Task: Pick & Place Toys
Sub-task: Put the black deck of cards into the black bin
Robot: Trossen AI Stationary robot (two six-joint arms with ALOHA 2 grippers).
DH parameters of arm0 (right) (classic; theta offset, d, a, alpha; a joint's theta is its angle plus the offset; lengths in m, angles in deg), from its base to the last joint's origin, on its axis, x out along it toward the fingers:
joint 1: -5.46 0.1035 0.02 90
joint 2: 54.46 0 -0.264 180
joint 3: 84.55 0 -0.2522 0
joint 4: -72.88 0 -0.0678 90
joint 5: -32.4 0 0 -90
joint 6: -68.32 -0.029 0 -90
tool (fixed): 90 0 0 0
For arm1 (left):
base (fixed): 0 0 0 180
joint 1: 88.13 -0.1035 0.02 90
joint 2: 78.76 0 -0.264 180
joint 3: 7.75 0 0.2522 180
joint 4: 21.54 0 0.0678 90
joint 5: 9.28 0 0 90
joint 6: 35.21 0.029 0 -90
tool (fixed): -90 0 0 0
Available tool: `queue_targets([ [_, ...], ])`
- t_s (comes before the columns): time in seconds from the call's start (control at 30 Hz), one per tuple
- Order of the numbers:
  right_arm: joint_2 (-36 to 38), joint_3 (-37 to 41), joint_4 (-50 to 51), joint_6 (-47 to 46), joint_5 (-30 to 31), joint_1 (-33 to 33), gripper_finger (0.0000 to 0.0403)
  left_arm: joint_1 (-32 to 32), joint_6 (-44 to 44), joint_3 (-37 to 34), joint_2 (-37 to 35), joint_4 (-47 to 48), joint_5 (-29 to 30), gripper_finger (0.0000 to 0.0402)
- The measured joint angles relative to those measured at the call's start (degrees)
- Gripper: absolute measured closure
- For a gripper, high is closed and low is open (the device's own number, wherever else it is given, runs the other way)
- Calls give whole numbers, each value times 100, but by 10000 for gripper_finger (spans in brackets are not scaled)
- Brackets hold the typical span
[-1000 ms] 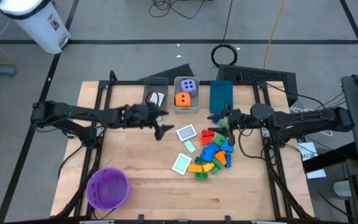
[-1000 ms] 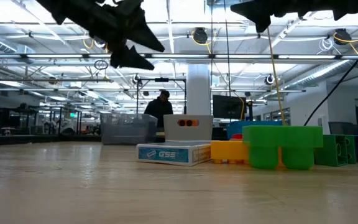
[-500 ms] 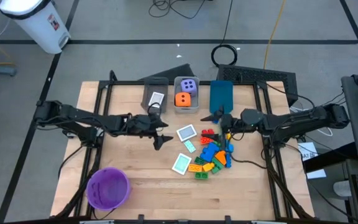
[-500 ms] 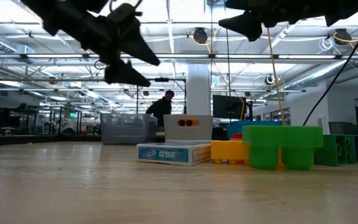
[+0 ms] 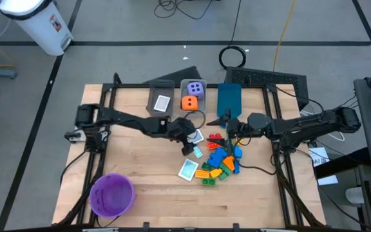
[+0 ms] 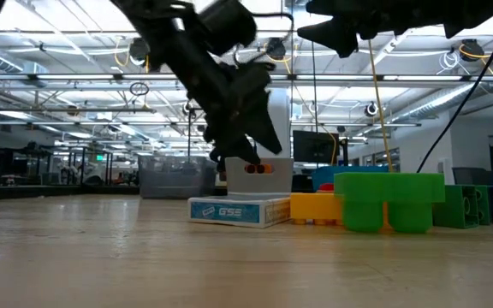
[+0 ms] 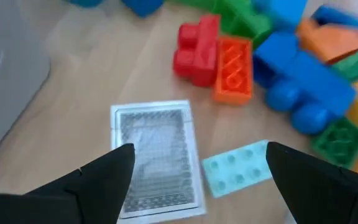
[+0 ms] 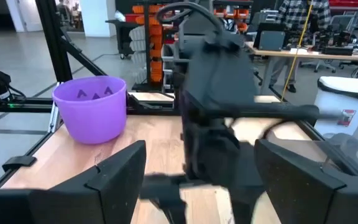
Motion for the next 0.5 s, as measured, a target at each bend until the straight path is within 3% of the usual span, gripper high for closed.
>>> queue_targets([
  [0.2, -2, 3, 34, 0, 3, -2, 114, -158, 281, 708, 685, 672, 196, 30],
  [0.33, -2, 4, 92, -2, 7, -2, 115, -252, 274, 784, 869, 705, -124, 30],
  [0.5, -2, 4, 119, 16, 2, -2, 115, -255, 273, 786, 937, 739, -125, 30],
])
